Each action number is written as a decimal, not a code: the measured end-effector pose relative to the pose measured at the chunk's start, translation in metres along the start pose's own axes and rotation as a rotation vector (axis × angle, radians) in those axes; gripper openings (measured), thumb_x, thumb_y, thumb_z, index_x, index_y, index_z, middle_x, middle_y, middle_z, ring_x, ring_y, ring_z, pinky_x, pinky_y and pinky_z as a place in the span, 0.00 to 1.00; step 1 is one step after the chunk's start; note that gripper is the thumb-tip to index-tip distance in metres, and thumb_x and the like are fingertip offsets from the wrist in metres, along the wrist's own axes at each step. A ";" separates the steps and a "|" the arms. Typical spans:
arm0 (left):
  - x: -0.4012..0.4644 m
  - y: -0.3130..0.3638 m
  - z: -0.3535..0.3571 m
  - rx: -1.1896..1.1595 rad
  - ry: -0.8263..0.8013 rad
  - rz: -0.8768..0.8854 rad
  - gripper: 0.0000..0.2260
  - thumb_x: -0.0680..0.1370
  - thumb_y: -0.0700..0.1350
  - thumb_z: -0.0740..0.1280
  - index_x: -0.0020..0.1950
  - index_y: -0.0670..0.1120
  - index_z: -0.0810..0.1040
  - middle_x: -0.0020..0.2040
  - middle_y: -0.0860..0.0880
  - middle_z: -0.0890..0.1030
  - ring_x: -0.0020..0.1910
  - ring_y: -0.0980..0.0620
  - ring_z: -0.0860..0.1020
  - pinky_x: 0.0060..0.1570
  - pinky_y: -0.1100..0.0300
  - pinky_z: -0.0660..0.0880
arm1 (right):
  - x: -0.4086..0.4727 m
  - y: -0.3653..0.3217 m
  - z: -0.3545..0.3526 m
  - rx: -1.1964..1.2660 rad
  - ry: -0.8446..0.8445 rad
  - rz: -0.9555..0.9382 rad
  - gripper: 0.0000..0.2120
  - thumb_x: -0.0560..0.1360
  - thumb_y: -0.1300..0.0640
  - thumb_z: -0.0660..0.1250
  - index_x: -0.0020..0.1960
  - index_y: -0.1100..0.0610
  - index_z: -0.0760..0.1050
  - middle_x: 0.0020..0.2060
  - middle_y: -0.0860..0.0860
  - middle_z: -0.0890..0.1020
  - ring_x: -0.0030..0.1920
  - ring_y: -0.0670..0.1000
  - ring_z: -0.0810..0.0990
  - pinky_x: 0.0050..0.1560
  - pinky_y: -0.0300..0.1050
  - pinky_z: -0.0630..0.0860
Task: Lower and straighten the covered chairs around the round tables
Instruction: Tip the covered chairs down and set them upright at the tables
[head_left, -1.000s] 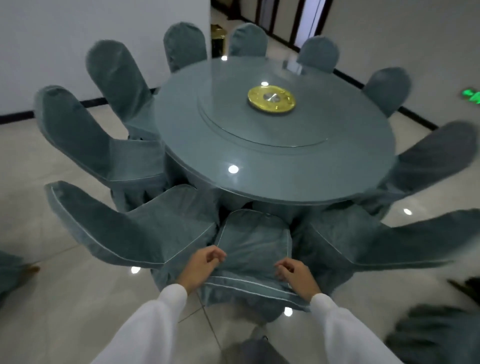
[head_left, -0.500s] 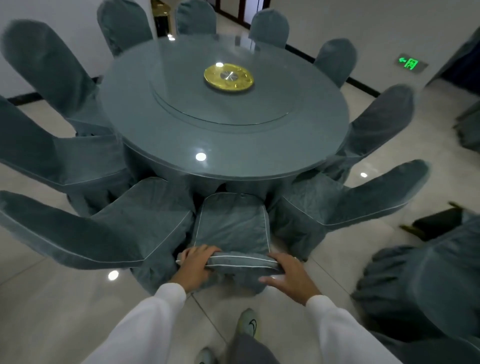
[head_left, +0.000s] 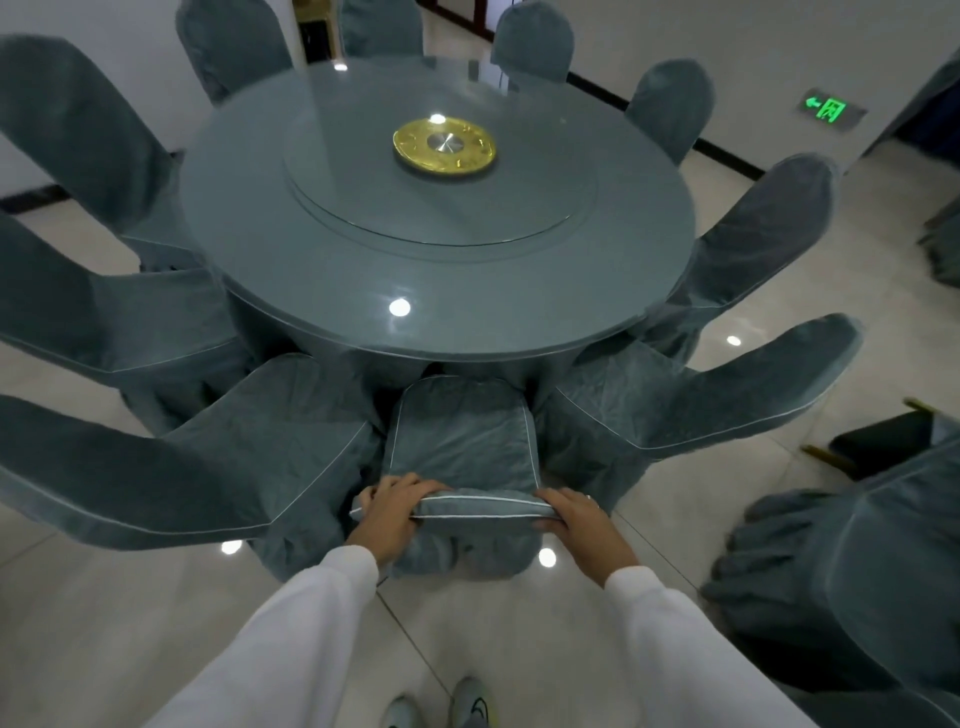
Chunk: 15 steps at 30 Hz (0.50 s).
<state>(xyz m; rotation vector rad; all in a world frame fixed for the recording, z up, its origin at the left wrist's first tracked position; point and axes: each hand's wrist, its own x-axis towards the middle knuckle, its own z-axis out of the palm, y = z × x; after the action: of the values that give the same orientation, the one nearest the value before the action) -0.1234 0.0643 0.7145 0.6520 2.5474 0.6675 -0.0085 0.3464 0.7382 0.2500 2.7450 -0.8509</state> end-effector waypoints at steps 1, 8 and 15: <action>0.001 0.001 0.001 -0.002 -0.010 -0.012 0.27 0.77 0.36 0.67 0.64 0.67 0.75 0.59 0.62 0.74 0.64 0.53 0.66 0.66 0.49 0.56 | 0.000 0.003 0.000 0.023 -0.002 0.001 0.16 0.80 0.50 0.68 0.67 0.49 0.77 0.59 0.49 0.81 0.58 0.53 0.78 0.63 0.48 0.75; -0.006 0.002 -0.014 0.006 -0.089 -0.090 0.20 0.76 0.43 0.67 0.64 0.63 0.75 0.62 0.58 0.77 0.65 0.50 0.74 0.69 0.45 0.63 | 0.005 -0.007 0.001 0.092 -0.044 0.026 0.36 0.63 0.24 0.69 0.64 0.42 0.77 0.56 0.42 0.80 0.56 0.46 0.79 0.62 0.48 0.78; -0.041 -0.005 -0.042 -0.293 0.011 -0.063 0.16 0.76 0.46 0.72 0.57 0.67 0.78 0.60 0.59 0.79 0.60 0.59 0.76 0.63 0.59 0.74 | 0.018 -0.051 -0.009 0.180 -0.094 -0.087 0.30 0.68 0.27 0.70 0.64 0.43 0.77 0.58 0.39 0.81 0.57 0.41 0.79 0.62 0.42 0.77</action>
<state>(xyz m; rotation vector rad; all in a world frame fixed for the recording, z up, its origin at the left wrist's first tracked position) -0.1135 0.0238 0.7568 0.4670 2.4010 0.9983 -0.0395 0.3118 0.7668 0.1219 2.6112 -1.1063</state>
